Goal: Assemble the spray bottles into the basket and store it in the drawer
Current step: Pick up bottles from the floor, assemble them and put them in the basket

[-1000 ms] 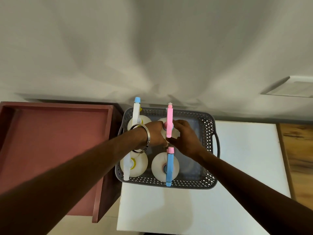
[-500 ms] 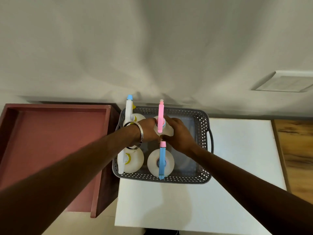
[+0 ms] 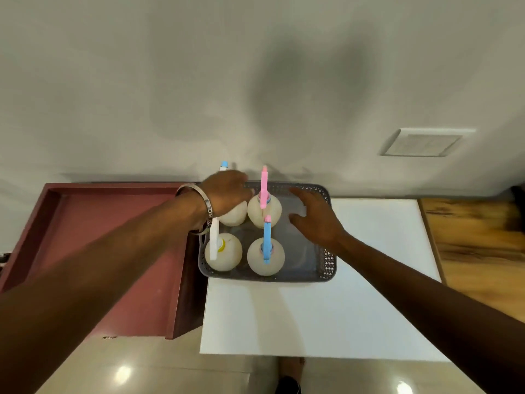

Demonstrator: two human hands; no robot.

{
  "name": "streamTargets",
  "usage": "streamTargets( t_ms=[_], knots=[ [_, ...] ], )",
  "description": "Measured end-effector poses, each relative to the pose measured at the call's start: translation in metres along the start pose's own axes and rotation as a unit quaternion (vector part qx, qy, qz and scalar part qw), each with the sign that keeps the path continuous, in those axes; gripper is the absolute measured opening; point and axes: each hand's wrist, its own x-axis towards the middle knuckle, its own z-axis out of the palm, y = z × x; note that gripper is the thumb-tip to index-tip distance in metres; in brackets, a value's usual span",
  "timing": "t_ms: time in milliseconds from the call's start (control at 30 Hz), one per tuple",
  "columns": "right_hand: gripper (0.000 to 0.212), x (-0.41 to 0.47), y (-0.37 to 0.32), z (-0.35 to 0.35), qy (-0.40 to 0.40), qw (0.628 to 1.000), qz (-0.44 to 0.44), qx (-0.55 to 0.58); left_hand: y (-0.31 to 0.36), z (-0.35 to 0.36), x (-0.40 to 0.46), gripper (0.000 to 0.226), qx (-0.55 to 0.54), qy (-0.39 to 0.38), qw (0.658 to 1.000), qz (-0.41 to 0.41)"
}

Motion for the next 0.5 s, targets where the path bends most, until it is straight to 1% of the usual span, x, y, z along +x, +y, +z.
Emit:
streamTargets(
  t_ms=[67, 133, 300, 433, 500],
  knots=[
    [0.061, -0.024, -0.009, -0.009, 0.026, 1.0, 0.001, 0.007, 0.003, -0.005, -0.022, 0.041, -0.051, 0.055, 0.997, 0.028],
    [0.061, -0.048, -0.016, -0.015, 0.047, 0.999, 0.008, 0.013, 0.003, -0.003, -0.043, 0.04, -0.074, 0.111, 0.989, 0.059],
    [0.062, -0.12, -0.016, -0.027, 0.085, 0.996, 0.019, 0.032, 0.009, 0.025, -0.096, 0.045, -0.114, 0.167, 0.969, 0.145],
    [0.058, -0.179, 0.006, -0.029, 0.12, 0.991, 0.041, 0.044, 0.006, 0.068, -0.136, 0.043, -0.124, 0.233, 0.942, 0.207],
    [0.058, -0.211, 0.019, -0.026, 0.128, 0.989, 0.053, 0.052, 0.001, 0.091, -0.157, 0.044, -0.112, 0.256, 0.933, 0.228]
  ],
)
